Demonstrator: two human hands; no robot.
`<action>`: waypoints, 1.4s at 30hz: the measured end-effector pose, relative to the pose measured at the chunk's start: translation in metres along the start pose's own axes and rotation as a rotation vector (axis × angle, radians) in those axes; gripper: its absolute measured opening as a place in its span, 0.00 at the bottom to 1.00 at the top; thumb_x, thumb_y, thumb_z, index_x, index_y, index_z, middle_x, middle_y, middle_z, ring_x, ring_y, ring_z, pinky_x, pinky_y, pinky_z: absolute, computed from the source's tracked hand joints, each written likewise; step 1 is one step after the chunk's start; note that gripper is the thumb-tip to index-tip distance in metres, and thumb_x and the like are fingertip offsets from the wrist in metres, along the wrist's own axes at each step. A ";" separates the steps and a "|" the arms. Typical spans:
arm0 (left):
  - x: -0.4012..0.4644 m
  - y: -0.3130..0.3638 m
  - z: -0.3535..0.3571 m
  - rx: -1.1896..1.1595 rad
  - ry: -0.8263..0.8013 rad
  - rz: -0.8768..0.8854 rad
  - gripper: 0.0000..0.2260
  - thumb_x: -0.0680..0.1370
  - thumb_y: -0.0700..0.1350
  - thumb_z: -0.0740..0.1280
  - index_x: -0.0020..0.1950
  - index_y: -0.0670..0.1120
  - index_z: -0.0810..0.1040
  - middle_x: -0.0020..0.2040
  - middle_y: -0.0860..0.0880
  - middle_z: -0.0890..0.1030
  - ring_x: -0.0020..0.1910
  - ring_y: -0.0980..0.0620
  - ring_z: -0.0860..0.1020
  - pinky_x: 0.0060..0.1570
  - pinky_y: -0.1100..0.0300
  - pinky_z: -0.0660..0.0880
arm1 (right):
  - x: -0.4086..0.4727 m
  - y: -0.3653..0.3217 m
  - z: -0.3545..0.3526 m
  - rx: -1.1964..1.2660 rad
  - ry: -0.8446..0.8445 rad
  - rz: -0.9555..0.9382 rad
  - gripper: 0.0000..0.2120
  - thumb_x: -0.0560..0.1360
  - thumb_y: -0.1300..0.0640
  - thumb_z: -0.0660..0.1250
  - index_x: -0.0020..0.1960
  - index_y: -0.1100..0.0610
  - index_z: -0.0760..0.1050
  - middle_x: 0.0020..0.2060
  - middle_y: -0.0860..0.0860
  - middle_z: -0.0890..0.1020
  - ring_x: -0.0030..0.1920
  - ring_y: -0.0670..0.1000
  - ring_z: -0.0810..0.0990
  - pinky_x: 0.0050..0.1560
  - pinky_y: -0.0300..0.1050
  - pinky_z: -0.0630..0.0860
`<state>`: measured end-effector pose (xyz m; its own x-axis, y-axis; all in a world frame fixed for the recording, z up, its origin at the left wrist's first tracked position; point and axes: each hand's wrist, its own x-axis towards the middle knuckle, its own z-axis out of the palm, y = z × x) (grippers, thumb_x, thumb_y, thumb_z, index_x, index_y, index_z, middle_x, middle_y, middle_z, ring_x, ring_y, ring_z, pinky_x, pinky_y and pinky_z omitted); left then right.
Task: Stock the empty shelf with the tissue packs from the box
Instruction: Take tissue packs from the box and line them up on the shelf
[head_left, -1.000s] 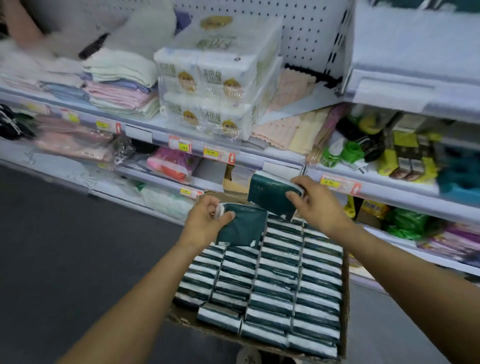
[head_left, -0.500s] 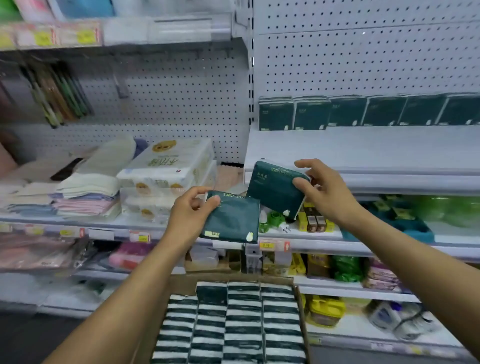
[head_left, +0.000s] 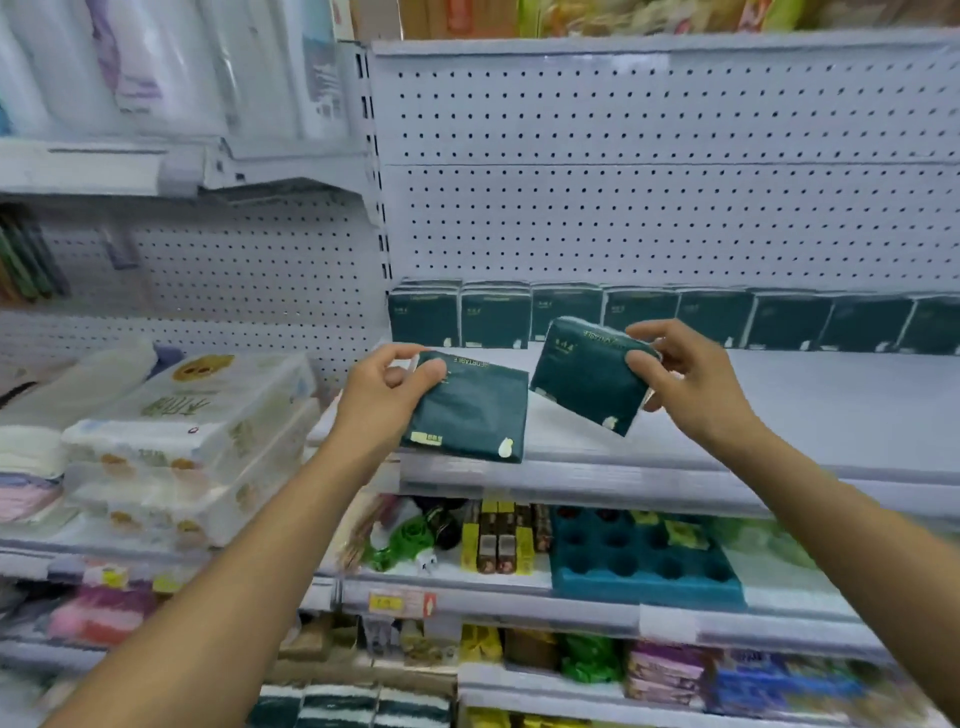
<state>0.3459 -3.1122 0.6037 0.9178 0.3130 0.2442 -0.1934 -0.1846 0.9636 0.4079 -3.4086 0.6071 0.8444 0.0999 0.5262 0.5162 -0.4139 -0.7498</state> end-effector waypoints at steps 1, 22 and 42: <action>0.005 0.001 0.016 -0.009 0.015 -0.007 0.07 0.76 0.49 0.72 0.53 0.53 0.78 0.41 0.50 0.85 0.39 0.54 0.84 0.42 0.56 0.80 | 0.010 0.012 -0.011 -0.034 -0.020 -0.007 0.09 0.78 0.58 0.66 0.58 0.50 0.76 0.46 0.56 0.80 0.45 0.56 0.78 0.30 0.40 0.79; 0.071 -0.018 0.123 0.029 0.180 -0.126 0.11 0.77 0.52 0.70 0.57 0.53 0.77 0.41 0.56 0.83 0.41 0.55 0.82 0.40 0.60 0.76 | 0.092 0.124 -0.016 -0.424 -0.185 -0.207 0.25 0.74 0.56 0.71 0.69 0.48 0.69 0.62 0.47 0.70 0.55 0.47 0.72 0.50 0.47 0.77; 0.151 -0.050 0.102 0.033 0.128 -0.141 0.10 0.76 0.52 0.71 0.56 0.53 0.79 0.39 0.56 0.85 0.43 0.53 0.84 0.47 0.52 0.80 | 0.187 0.163 0.058 -0.787 0.066 -0.555 0.23 0.67 0.53 0.76 0.60 0.57 0.77 0.65 0.54 0.76 0.67 0.55 0.69 0.70 0.59 0.62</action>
<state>0.5297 -3.1505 0.5808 0.8830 0.4537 0.1205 -0.0523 -0.1599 0.9857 0.6583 -3.4045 0.5597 0.4864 0.4230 0.7645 0.5758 -0.8133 0.0836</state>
